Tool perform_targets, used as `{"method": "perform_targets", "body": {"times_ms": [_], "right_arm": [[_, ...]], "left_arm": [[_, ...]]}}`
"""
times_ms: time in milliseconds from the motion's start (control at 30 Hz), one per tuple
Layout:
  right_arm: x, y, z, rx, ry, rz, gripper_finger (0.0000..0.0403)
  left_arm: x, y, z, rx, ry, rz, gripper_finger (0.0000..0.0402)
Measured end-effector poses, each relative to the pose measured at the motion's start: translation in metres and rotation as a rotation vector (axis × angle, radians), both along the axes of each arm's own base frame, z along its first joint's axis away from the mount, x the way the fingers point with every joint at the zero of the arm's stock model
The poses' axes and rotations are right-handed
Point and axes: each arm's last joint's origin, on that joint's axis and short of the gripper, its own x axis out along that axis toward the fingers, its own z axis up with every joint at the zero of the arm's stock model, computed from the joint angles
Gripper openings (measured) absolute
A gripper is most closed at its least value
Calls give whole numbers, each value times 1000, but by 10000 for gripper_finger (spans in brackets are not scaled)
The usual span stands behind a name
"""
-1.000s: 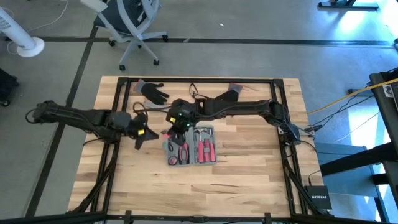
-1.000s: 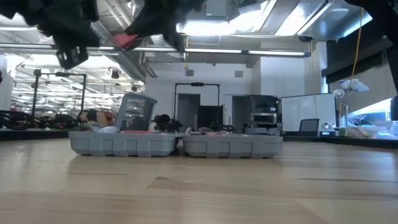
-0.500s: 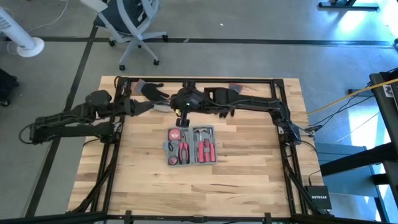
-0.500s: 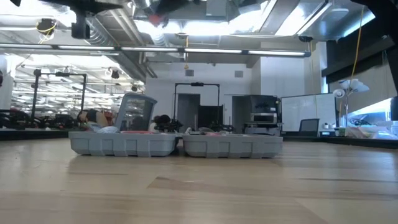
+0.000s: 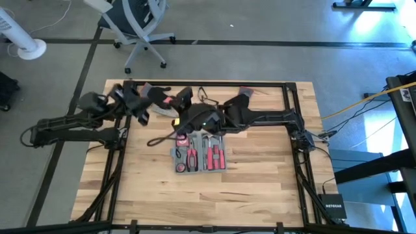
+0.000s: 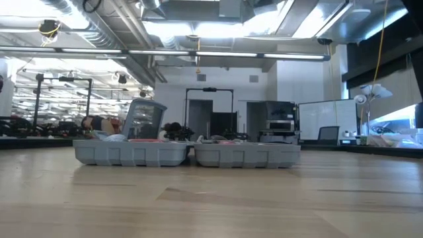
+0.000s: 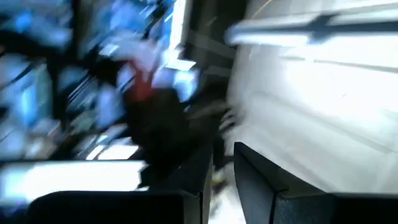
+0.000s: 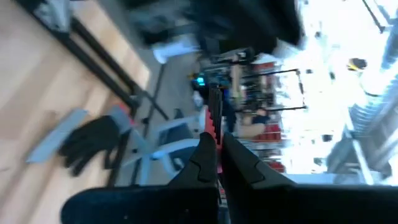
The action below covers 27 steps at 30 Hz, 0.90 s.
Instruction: Prefit tool cases
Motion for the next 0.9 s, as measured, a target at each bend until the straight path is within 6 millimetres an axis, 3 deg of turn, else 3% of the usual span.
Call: {"method": "perform_targets", "body": {"times_ms": [100,200,500,600,900], "right_arm": [[0,-2,3,-26,-19,-22,0],[0,1,3,-50,-3,-17,0],[-3,28,4,-112,25,70,0],[-3,37,9,-135,-9,111,0],[-2,42,11,-123,-36,190,0]], "left_arm": [[5,-4,-10,-32,115,-113,59],[8,-5,-16,-32,173,-113,59],[8,-2,-16,-24,165,-45,59],[7,-3,-14,-30,155,-94,59],[8,-8,-12,-66,130,-180,59]]}}
